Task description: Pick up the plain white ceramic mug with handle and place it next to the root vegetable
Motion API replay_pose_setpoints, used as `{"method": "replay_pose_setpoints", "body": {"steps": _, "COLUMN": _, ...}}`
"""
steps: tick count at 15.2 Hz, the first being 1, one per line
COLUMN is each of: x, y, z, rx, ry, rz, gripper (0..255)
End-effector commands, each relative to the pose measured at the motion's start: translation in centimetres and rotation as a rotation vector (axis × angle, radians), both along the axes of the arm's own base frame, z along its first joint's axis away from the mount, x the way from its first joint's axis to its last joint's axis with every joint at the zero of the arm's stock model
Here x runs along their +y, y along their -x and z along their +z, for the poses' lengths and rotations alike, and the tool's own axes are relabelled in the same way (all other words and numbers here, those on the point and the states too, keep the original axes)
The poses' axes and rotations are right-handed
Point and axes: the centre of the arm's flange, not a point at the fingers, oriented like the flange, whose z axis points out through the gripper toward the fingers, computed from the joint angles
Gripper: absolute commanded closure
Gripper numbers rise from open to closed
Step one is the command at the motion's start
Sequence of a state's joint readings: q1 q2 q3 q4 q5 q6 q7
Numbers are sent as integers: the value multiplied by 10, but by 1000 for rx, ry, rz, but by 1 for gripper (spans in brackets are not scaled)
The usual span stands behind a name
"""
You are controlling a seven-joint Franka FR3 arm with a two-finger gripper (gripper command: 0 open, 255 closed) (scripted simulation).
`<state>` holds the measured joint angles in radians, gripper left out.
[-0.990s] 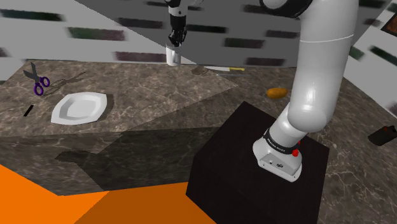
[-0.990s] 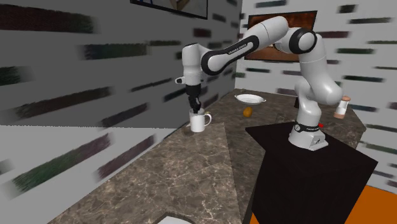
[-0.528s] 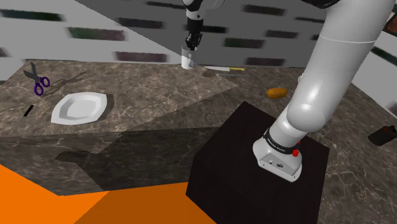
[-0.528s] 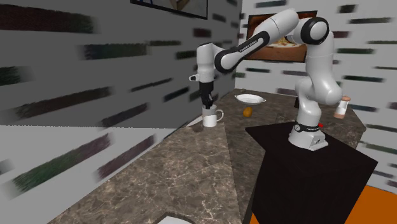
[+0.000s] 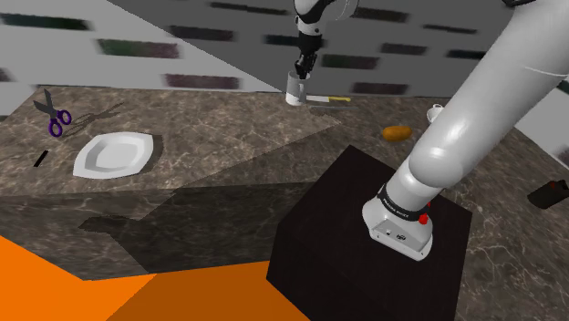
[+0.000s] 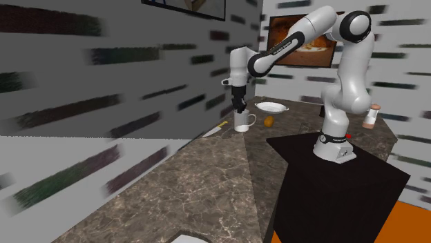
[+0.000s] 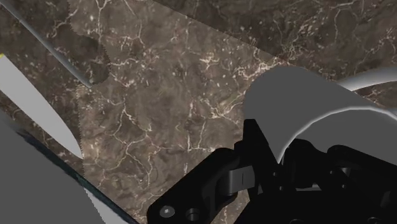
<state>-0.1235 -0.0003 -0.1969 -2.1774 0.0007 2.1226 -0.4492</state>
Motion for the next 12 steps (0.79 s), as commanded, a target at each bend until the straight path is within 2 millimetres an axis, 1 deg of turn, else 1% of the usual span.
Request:
{"method": "replay_pose_setpoints", "body": {"steps": 1, "x": -12, "y": 28, "z": 1, "rx": 0, "ry": -1, "rz": 1, "gripper": 255}}
{"method": "replay_pose_setpoints", "body": {"steps": 12, "x": -73, "y": 160, "z": 1, "rx": 0, "ry": -1, "rz": 1, "gripper": 255}}
